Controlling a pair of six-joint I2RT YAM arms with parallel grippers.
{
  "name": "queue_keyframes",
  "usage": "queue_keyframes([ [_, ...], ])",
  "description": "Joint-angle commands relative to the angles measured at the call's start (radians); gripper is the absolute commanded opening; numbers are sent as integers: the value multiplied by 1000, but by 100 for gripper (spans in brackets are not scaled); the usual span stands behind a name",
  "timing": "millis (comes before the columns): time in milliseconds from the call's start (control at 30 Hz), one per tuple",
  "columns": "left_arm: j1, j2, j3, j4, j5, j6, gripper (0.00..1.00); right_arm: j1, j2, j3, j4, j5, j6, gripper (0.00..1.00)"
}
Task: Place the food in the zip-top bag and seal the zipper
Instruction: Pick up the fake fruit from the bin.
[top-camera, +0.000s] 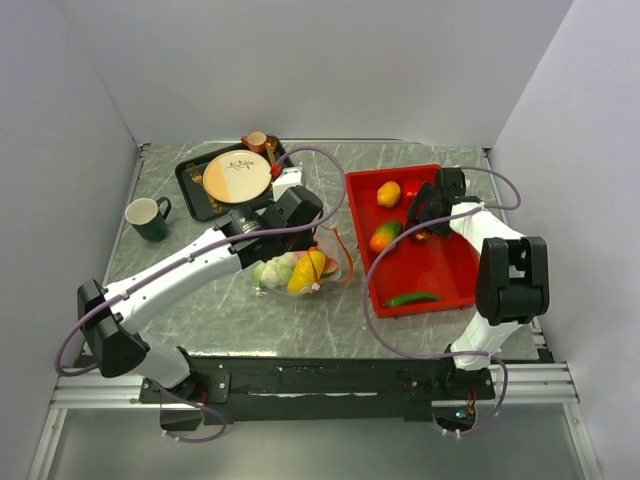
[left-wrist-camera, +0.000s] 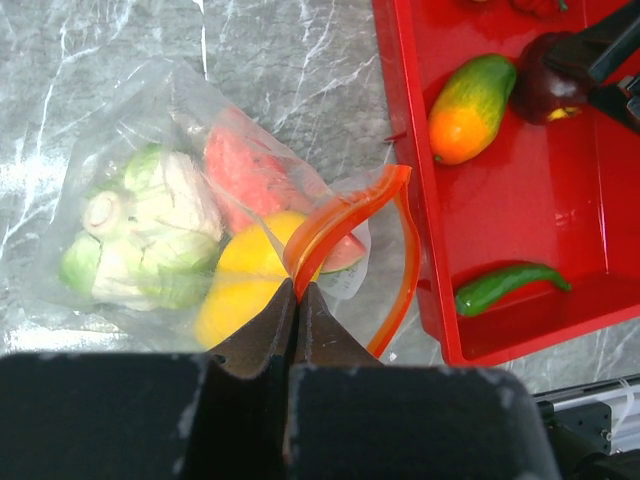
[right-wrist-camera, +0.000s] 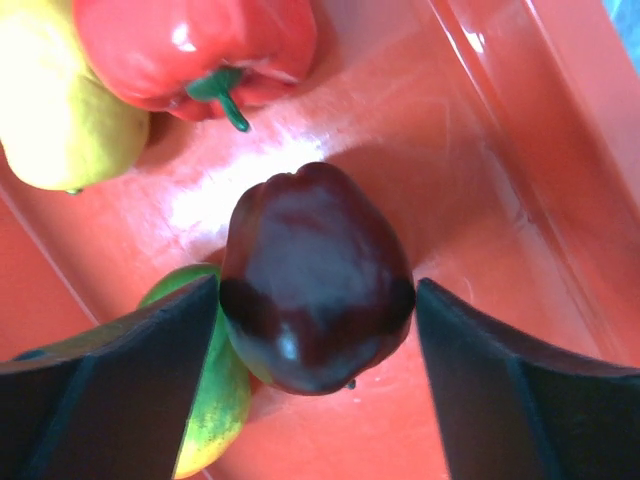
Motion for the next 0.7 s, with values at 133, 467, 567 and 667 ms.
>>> queue_keyframes([
  [133,9,-46,-8,47,24,18,2,-13,-43,-3,41,-31,-10,56],
  [467,9,-69,-34,71,38,21,1,-10,-228,-79,47,-17,-21,28],
  [567,10,-72,-38,76,47,18,1,-10,-388,-125,45,-47,-25,28],
  [667,10,-66,-35,82,55,24,1,-4,-509,-162,31,-185,-18,28],
])
